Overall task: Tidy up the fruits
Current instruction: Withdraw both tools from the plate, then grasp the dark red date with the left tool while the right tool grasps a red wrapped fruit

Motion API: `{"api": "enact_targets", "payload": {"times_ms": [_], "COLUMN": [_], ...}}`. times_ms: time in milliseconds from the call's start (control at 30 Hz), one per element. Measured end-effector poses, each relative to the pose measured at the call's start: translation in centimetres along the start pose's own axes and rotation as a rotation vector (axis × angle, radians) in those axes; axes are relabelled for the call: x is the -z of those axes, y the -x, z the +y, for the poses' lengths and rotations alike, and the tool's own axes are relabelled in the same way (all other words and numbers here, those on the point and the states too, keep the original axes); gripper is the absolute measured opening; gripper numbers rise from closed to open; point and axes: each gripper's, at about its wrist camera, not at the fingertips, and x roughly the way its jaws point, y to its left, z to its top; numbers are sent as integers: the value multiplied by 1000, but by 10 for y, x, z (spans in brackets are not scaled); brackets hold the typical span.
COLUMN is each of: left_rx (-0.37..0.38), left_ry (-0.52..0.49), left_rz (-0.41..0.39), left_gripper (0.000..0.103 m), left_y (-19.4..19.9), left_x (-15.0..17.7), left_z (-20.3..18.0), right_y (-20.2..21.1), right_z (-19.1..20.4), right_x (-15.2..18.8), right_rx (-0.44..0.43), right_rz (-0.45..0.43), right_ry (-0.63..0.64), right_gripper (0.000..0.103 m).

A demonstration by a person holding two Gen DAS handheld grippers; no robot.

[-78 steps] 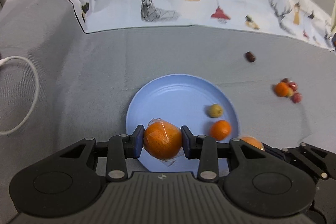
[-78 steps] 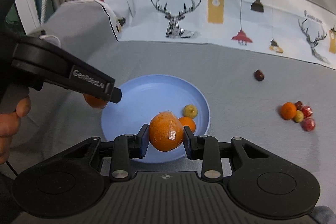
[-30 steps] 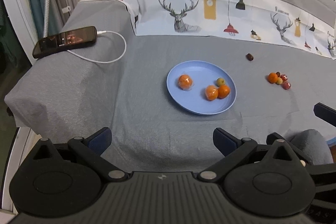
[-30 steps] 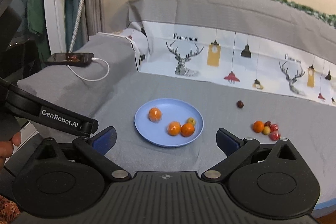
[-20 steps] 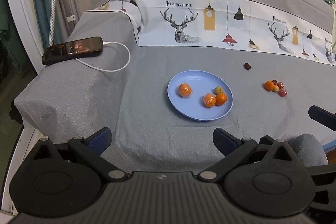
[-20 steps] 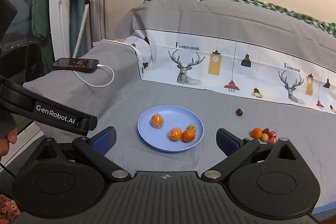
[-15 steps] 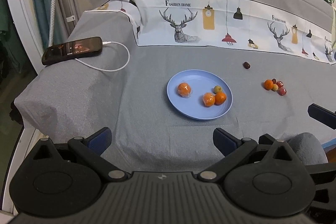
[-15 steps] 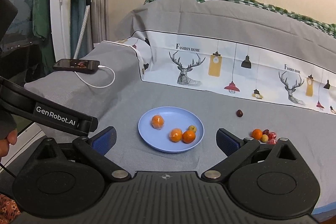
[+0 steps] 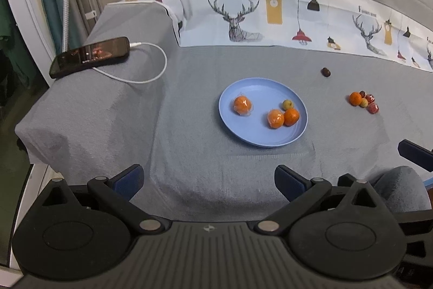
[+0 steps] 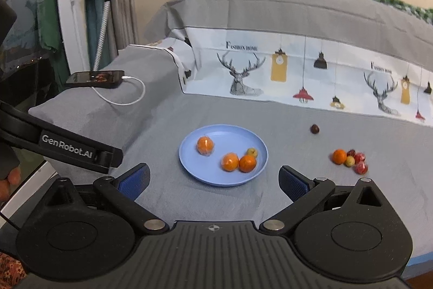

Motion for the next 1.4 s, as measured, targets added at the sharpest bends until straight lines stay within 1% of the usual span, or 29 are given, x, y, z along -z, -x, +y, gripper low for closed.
{"api": "enact_targets", "payload": {"times_ms": [100, 200, 267, 433, 567, 667, 800, 900, 967, 1033, 1133, 1200, 1267, 1400], "left_rx": [3, 15, 24, 56, 86, 109, 165, 163, 164, 175, 208, 208, 199, 198], "left_ry": [-2, -4, -10, -48, -87, -96, -102, -140, -175, -200, -229, -249, -267, -305], "left_rz": [19, 37, 41, 38, 19, 17, 47, 60, 63, 79, 116, 124, 122, 124], "left_gripper": [103, 103, 103, 103, 103, 103, 103, 103, 103, 103, 103, 103, 103, 103], "left_y": [-9, -20, -28, -55, -90, -125, -185, -229, -259, -289, -330, -352, -366, -385], "left_x": [-8, -22, -34, -69, -107, -136, -173, -190, -198, -205, -213, -217, -219, -222], "left_z": [-5, -14, -25, -62, -106, -138, -184, -216, -238, -256, -277, -290, -300, -315], "right_y": [-9, -20, -27, -55, -95, -136, -194, -230, -247, -263, -267, -270, -271, -274], "right_z": [-16, -39, -56, -111, -162, -203, -246, -271, -282, -291, -301, -310, -314, -315], "right_x": [1, 3, 5, 10, 15, 21, 30, 37, 44, 48, 50, 50, 50, 46], "right_rx": [24, 90, 145, 323, 470, 593, 679, 699, 683, 671, 672, 676, 684, 696], "right_rz": [12, 15, 16, 19, 40, 78, 151, 187, 198, 237, 214, 198, 186, 174], "right_ry": [-59, -138, -187, -286, -366, -411, -417, -431, -430, -425, -438, -441, -440, -398], "right_gripper": [101, 101, 101, 101, 101, 101, 100, 100, 100, 101, 102, 102, 102, 102]}}
